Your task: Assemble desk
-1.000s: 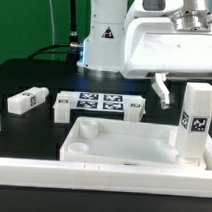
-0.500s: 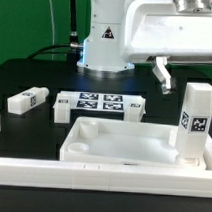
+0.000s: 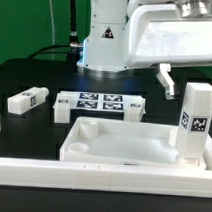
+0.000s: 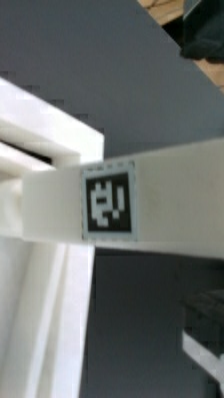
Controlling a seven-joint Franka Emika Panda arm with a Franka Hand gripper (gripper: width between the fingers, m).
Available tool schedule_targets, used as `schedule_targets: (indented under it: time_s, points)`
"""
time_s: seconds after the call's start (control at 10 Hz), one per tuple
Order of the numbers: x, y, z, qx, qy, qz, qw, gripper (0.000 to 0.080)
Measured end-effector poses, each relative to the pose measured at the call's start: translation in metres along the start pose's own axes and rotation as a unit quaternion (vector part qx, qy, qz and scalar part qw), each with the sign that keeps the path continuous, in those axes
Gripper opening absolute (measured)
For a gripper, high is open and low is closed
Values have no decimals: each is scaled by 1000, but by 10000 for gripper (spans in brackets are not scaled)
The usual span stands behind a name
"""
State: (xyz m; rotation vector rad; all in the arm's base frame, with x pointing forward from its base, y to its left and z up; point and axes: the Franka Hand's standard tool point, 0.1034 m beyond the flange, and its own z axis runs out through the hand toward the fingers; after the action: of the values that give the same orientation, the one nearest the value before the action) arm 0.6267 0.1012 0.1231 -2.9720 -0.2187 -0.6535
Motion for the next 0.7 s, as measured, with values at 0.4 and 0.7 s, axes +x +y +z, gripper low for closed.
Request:
schedule_targets:
  time_s: [0.4,0.7]
  points:
    - [-2,1,-3,34,-146,14,989,649]
    - [1,-1,-2,33,-160,8,987,649]
